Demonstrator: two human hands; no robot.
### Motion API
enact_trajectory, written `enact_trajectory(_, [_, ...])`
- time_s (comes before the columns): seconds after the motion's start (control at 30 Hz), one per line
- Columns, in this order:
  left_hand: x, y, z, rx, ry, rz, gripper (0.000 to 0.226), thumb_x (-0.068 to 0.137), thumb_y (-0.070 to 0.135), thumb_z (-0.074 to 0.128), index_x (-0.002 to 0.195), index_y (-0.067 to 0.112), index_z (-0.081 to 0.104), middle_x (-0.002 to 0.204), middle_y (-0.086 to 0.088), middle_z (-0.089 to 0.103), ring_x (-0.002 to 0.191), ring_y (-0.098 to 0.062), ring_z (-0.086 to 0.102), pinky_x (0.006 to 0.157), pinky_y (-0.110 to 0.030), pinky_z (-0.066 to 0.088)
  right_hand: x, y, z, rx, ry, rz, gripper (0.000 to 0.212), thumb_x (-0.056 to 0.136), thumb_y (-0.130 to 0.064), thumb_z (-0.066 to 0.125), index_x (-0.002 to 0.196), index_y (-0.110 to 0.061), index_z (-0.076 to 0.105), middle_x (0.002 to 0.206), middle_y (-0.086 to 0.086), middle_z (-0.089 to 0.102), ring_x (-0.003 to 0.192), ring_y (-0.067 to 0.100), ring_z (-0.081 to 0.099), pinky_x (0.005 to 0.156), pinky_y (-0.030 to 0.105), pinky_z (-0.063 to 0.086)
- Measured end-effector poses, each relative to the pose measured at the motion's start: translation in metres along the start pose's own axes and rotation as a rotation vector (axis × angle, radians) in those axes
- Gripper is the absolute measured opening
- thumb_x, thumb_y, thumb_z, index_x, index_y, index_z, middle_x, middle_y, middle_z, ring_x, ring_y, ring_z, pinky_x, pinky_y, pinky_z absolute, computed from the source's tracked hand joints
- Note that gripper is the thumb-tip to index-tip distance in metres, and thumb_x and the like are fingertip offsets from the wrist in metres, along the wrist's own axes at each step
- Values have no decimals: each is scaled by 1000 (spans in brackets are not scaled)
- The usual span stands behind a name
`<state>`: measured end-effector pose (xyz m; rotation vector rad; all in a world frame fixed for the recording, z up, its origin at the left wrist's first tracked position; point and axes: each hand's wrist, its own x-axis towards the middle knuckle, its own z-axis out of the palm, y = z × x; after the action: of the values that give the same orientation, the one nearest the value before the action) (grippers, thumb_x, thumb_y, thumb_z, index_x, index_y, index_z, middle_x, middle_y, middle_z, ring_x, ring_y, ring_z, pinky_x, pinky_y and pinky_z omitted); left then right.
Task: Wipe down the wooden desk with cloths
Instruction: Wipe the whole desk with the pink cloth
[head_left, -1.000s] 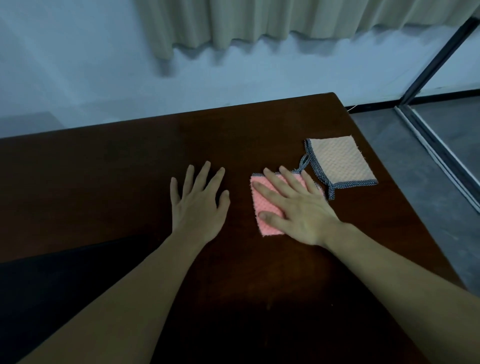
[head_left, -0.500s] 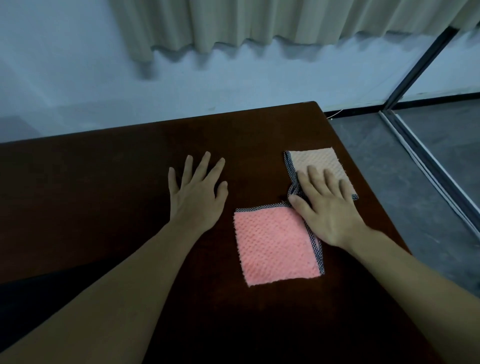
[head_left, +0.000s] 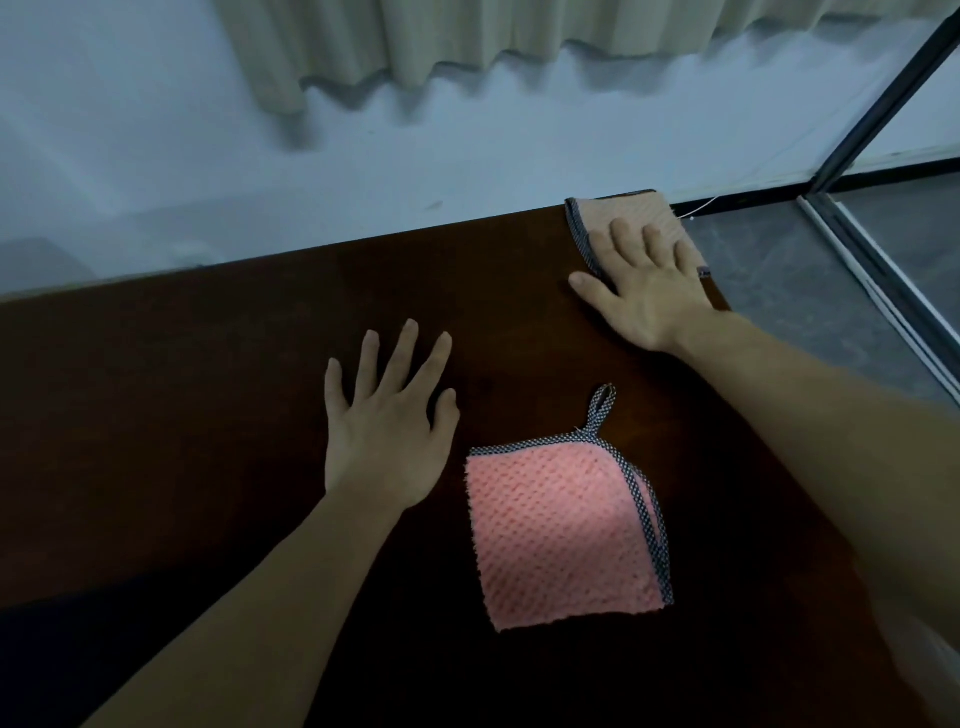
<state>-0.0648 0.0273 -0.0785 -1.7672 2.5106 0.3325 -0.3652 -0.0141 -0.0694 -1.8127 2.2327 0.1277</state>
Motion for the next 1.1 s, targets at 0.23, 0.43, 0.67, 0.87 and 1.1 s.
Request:
enact_trajectory(0.23, [0, 2, 1, -6, 4, 5, 60, 102, 54, 13, 158, 46, -7, 168, 11, -16, 154, -22, -20, 123, -54, -13, -51, -24, -1, 94, 131, -87, 74, 98, -70, 19, 162, -33, 13, 171, -5, 0, 156, 33, -5, 123, 57, -5])
enact_trajectory(0.43, [0, 1, 0, -15, -5, 18, 59, 104, 53, 13, 159, 45, -7, 168, 10, -17, 154, -23, -20, 123, -55, -12, -198, -86, 46, 38, -27, -314, 68, 101, -66, 16, 161, -37, 0, 168, -7, -13, 153, 27, -22, 123, 54, -11])
enact_trajectory(0.67, [-1, -1, 1, -5, 7, 36, 58, 105, 51, 13, 159, 43, -6, 169, 6, -13, 155, -25, -16, 123, -55, -9, -212, -95, 70, -11, -23, -346, 66, 103, -68, 10, 162, -37, 9, 170, 0, 4, 156, 32, 0, 120, 59, 1])
enact_trajectory(0.87, [0, -1, -2, 3, -10, 46, 58, 106, 51, 15, 159, 43, -7, 169, 6, -14, 155, -26, -16, 124, -56, -7, -149, -68, 48, -61, -5, -211, 67, 89, -73, -6, 148, -52, -28, 162, -12, -30, 152, 23, -27, 121, 52, -18])
enact_trajectory(1.1, [-1, -1, -1, -19, 32, 59, 58, 105, 52, 15, 160, 42, -3, 170, 6, -10, 156, -26, -14, 124, -56, -6, -109, -47, 30, -24, -48, -77, 69, 92, -72, -2, 155, -47, -17, 165, -9, -26, 152, 23, -26, 122, 54, -15])
